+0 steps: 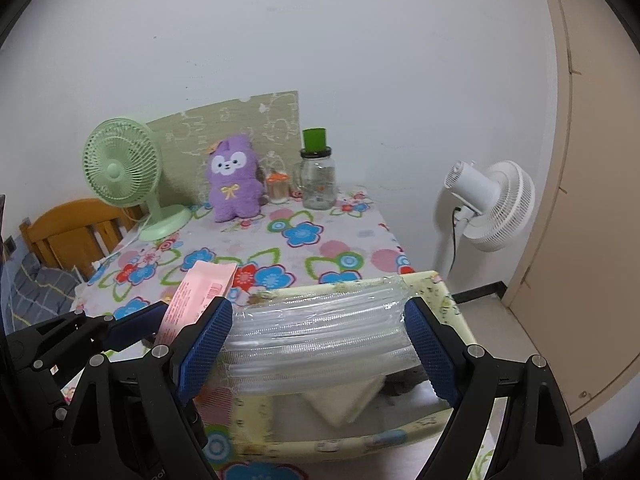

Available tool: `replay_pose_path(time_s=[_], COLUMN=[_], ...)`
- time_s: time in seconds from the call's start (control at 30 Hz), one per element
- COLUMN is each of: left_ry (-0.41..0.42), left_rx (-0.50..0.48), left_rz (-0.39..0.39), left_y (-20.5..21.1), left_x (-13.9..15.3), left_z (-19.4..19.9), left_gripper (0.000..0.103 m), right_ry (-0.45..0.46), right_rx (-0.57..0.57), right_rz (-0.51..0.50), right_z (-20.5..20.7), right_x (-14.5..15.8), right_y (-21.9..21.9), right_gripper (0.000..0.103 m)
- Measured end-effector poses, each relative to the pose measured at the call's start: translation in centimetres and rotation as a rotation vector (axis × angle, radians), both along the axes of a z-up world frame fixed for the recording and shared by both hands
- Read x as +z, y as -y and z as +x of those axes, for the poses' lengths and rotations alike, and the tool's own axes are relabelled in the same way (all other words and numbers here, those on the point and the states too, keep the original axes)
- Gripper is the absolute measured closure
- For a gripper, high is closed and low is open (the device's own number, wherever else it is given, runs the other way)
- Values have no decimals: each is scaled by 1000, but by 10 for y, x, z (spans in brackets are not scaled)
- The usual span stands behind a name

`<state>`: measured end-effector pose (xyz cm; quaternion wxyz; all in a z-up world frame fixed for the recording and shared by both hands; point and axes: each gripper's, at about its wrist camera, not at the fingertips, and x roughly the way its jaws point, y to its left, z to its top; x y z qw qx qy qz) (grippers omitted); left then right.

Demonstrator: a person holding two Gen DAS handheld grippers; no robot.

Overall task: Organize soft objects
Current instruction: 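Carry the plastic bags and pink packet over the yellow-green box with both grippers, then open both grippers to drop the bags and pink packet into the box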

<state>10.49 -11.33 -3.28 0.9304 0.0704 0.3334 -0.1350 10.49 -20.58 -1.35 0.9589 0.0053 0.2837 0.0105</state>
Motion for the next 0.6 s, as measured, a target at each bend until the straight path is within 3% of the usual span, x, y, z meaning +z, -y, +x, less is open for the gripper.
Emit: replay_pose_path(time_s=[0.6], left_ry=[-70], left_rx=[-75], left_rz=[-5], left_y=[50], left_x=[-29], left_z=[28], left_gripper=[61], right_ry=[-82], right_rx=[-35], right_rz=[62], right_z=[25], right_x=[-33], right_y=[51], right_gripper=[10])
